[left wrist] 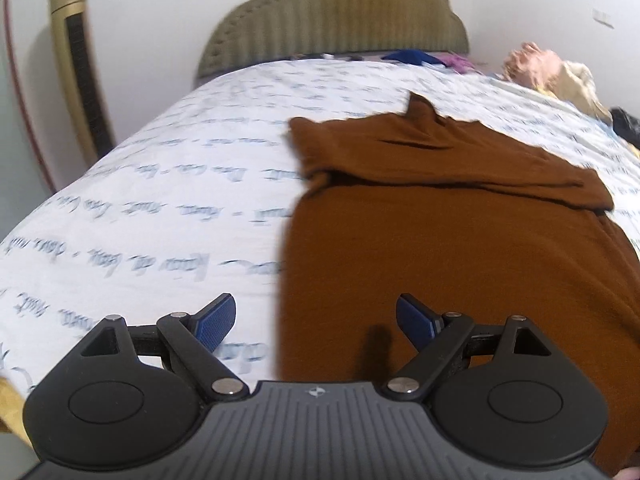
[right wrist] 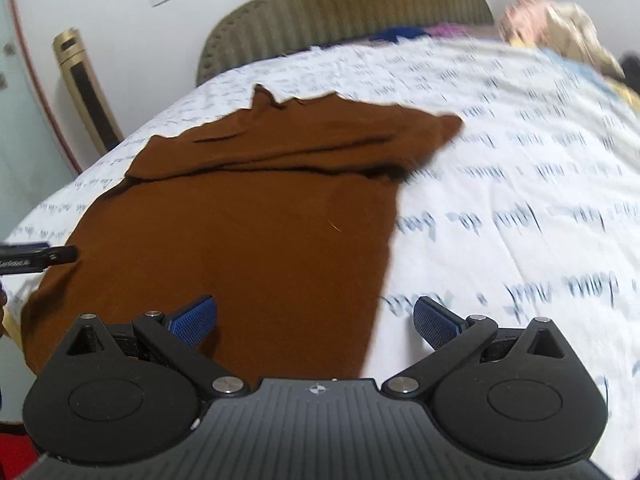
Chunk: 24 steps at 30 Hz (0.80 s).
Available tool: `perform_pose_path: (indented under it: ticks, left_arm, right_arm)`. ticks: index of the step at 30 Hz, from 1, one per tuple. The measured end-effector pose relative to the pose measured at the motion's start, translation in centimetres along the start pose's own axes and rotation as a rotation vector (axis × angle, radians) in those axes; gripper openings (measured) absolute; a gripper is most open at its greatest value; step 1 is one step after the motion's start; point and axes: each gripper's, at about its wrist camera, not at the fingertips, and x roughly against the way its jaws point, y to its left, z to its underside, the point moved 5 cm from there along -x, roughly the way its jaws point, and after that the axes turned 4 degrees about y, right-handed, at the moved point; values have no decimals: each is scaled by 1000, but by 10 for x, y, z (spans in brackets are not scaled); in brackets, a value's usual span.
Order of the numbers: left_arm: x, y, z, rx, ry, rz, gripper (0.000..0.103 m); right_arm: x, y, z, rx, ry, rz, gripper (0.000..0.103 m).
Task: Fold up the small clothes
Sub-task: 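Close the left gripper on the hem while the right gripper grasps beside it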
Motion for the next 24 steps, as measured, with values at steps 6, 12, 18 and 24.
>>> perform_pose_path:
  ticks: [6,12,18,24]
  left_arm:
    - [-9,30,16,81,121,173,88]
    - [4,20,38,18,140,335,88]
    - [17,1,56,-73,140,432,88]
    - [20,-28,60,-139,146,509,88]
  right_arm:
    - [7,-19,13,-89,31,-77,103]
    - [20,-15,27,-51,88,-109,103]
    - [27,4,43,-20,162,-240,103]
    - [13,43,45,58,200,-369,103]
